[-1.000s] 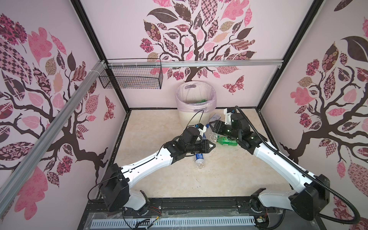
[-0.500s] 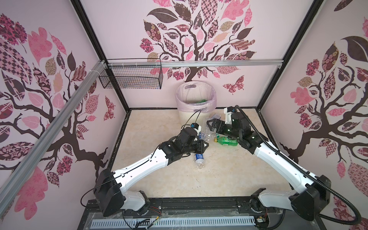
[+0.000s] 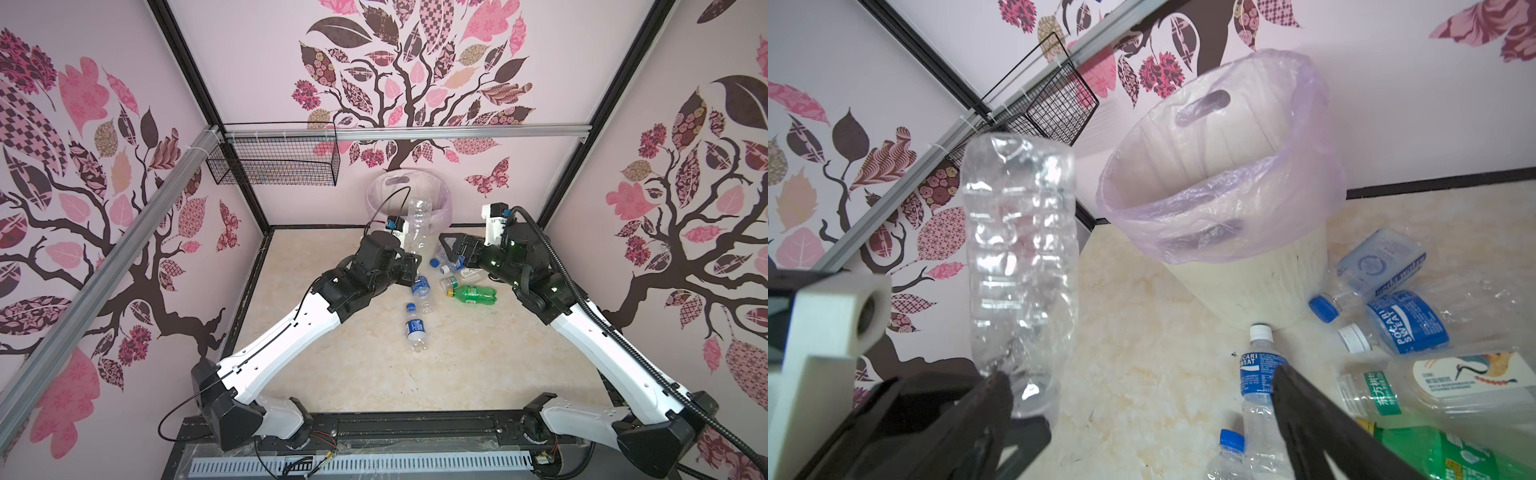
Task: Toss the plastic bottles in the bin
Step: 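Raise the clear bottle over the bin with left gripper while right gripper withdraws, then open left gripper to drop the clear bottle into the bin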
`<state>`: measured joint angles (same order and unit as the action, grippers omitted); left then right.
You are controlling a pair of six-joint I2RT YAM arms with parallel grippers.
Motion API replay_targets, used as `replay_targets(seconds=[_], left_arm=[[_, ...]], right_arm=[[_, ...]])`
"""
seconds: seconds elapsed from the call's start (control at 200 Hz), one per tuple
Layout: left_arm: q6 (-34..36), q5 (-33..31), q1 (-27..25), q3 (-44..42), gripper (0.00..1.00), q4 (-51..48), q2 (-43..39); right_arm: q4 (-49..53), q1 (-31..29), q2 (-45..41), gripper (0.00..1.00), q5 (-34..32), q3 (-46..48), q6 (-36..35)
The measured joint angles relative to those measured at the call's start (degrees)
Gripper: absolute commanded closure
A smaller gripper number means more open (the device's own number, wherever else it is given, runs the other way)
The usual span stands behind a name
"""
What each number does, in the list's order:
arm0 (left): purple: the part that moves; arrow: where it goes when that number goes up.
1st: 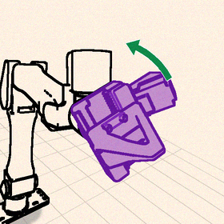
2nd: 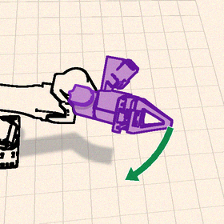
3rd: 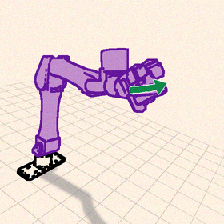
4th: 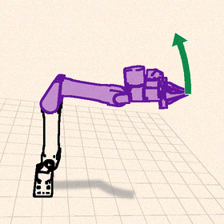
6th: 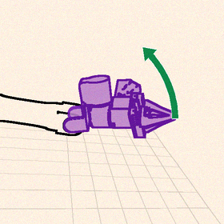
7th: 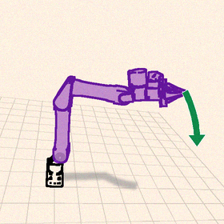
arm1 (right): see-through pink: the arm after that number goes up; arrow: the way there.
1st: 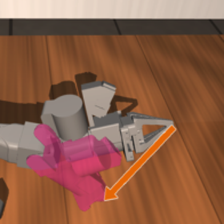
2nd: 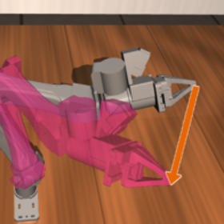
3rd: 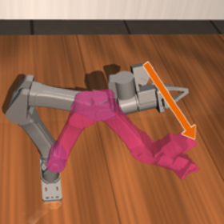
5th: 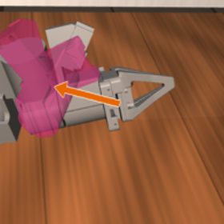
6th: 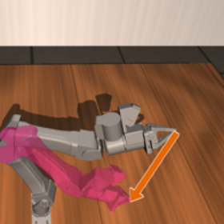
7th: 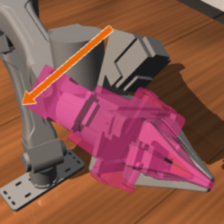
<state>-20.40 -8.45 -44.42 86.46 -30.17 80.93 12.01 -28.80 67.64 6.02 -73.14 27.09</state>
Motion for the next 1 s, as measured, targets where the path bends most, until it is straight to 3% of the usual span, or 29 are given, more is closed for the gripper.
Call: replay_targets(seconds=[0.19,0.365,0.625,0.78,0.845,1.0], left_arm=[[8.68,-6.21,1.38,7.17,0.76,2.27,2.97],[17.03,-10.40,1.38,10.45,0.76,10.29,3.34],[23.91,-10.82,1.36,14.45,0.76,21.97,3.37],[24.63,-10.05,2.64,19.63,0.74,24.76,7.50],[23.02,-8.87,4.59,24.11,0.65,23.63,11.56],[16.68,-6.45,10.67,41.05,0.29,14.08,26.43]], right_arm=[[-1.27,0.00,-0.52,0.01,0.20,-2.64,-4.66],[-2.03,0.00,-1.81,0.00,-0.61,-3.08,-8.15],[-2.21,0.00,-1.95,0.01,-3.50,-3.08,-11.65],[-2.40,0.00,-1.95,0.00,-4.70,-3.06,-12.59],[-2.40,0.00,-1.92,0.00,-5.01,-3.04,-12.85],[-2.36,0.00,-1.92,0.00,-5.42,-3.04,-13.00]])
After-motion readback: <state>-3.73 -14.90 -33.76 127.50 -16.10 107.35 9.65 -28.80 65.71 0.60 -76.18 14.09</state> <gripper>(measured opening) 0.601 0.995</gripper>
